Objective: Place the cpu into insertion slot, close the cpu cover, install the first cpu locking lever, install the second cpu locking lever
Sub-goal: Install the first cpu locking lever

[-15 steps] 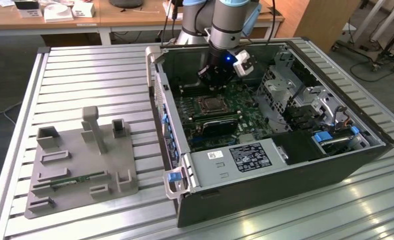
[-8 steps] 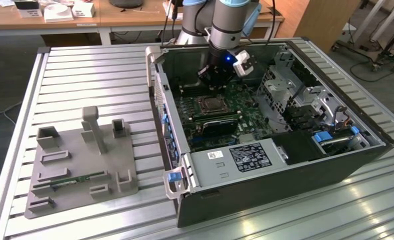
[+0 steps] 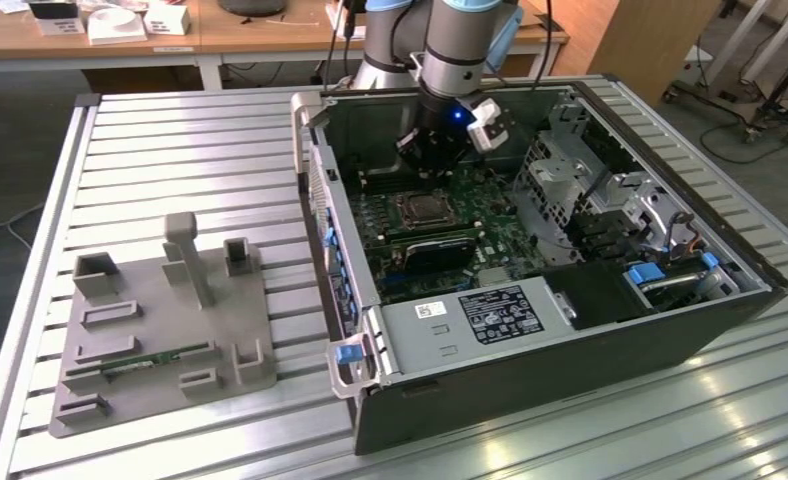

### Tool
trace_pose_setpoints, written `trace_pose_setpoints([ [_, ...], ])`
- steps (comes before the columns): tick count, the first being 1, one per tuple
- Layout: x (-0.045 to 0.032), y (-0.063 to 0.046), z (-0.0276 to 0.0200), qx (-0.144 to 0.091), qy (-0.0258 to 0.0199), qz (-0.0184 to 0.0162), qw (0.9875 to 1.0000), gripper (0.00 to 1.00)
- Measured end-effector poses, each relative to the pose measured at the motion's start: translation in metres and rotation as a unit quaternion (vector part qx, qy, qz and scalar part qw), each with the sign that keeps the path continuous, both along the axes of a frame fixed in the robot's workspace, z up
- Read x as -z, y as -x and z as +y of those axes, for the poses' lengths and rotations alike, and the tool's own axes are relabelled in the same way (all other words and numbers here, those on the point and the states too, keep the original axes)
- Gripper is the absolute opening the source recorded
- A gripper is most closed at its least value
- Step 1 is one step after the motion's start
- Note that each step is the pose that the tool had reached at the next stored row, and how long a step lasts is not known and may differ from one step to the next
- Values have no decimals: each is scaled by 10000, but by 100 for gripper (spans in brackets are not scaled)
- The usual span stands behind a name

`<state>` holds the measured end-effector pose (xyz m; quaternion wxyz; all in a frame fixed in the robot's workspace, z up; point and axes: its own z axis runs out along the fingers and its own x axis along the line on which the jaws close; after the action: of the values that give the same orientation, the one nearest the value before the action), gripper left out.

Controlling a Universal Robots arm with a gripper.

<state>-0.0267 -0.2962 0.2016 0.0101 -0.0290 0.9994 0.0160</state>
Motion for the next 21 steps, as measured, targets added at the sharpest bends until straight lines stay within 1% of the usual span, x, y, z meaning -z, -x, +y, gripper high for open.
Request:
trace_pose_setpoints([
  [6, 4, -18, -1, 0, 2, 1, 10000, 11],
  [12, 35, -25, -1, 0, 1, 1, 10000, 11],
  [14, 37, -26, -2, -1, -21, 2, 10000, 11],
  [17, 38, -27, -1, -3, -95, 1, 10000, 11],
  [18, 38, -27, -1, -4, -110, 2, 9999, 11],
  [21, 27, -36, 0, -4, -116, -1, 9999, 11],
])
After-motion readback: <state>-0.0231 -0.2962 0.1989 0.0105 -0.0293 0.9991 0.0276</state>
